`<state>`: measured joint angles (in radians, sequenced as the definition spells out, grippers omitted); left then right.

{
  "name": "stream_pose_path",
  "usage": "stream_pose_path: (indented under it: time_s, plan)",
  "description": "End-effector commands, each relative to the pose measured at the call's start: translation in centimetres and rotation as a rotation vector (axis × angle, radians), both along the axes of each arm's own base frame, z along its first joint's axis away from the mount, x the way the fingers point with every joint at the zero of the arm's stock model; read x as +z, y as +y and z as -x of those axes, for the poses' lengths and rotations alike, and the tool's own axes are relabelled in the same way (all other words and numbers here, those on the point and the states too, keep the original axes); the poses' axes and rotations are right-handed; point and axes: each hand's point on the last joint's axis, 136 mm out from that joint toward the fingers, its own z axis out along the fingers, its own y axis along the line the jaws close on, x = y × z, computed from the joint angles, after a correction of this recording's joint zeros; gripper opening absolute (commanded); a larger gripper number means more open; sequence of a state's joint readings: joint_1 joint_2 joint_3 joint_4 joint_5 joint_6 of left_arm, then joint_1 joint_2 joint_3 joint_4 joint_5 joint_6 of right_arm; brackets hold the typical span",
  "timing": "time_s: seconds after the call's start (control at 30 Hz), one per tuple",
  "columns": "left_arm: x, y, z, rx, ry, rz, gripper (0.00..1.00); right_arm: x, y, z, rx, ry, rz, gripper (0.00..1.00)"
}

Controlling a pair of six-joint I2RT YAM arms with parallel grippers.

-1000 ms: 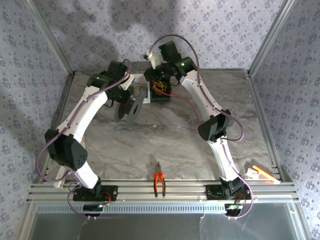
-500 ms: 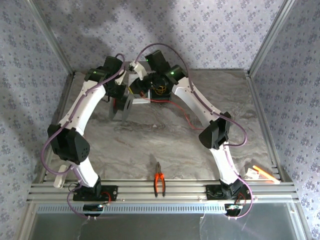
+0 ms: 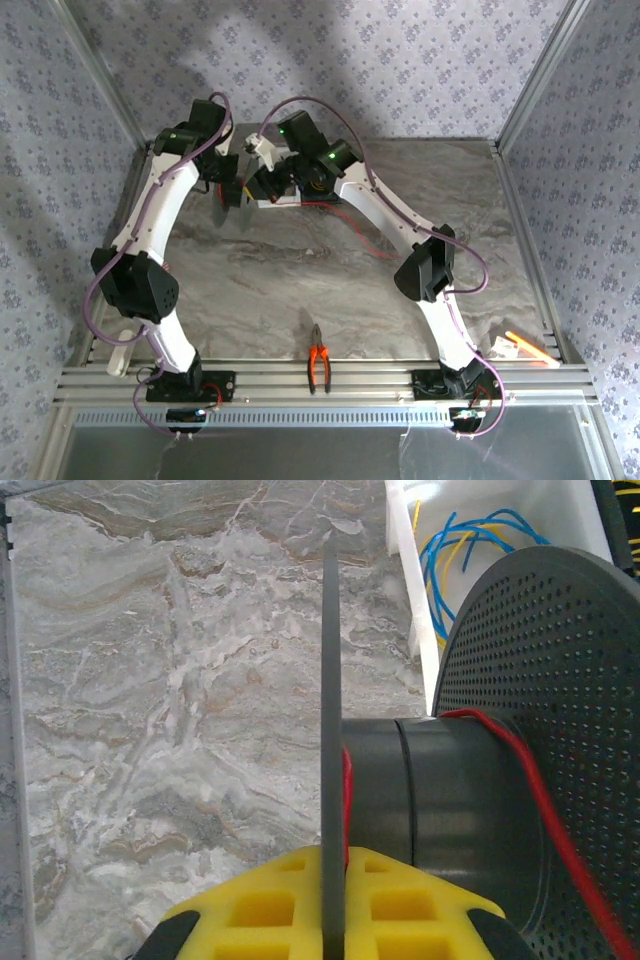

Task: Wrap the cables

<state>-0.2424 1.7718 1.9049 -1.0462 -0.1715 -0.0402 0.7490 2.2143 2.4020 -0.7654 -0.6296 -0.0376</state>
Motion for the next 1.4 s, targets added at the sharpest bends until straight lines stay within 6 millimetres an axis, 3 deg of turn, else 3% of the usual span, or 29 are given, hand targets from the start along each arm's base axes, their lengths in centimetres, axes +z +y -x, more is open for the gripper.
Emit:
stream_pose_path:
  time_s: [0.0, 0.23, 0.4, 0.53, 0.73, 0.83, 0.93, 1.1, 1.37]
  plan:
    - [5.0, 1.8, -2.2, 0.088, -0.194, 0.060, 0.00, 1.7, 0.5, 2.7, 0.119, 0.030, -0.070, 0.16]
    - [7.7, 4.3, -1.8, 0.138, -0.263, 0.156, 0.00, -0.3, -0.5, 2.2, 0.121, 0.085, -0.077, 0.24]
    - [8.7, 5.0, -1.5, 0.139, -0.288, 0.189, 0.00, -1.8, -1.4, 1.9, 0.110, 0.121, -0.073, 0.30]
    - [8.4, 4.5, -1.3, 0.109, -0.268, 0.198, 0.00, -1.1, -3.2, 1.4, 0.078, 0.110, -0.079, 0.45]
    - [8.7, 3.6, -0.4, 0.051, -0.266, 0.172, 0.00, 1.8, -9.8, -2.0, -0.069, 0.027, -0.089, 0.76]
    - [9.5, 2.8, 0.2, 0.004, -0.286, 0.145, 0.00, 3.3, -13.8, -4.4, -0.168, -0.024, -0.085, 0.82]
    - [11.3, 1.6, 0.7, -0.048, -0.344, 0.115, 0.00, 3.5, -17.1, -6.6, -0.263, -0.069, -0.045, 0.85]
    - [14.5, 0.4, 1.8, -0.093, -0.401, 0.111, 0.00, 2.1, -21.4, -9.9, -0.391, -0.164, 0.071, 0.87]
    - [16.2, -0.5, 2.9, -0.121, -0.427, 0.109, 0.00, -3.2, -25.6, -14.3, -0.387, -0.108, 0.091, 0.88]
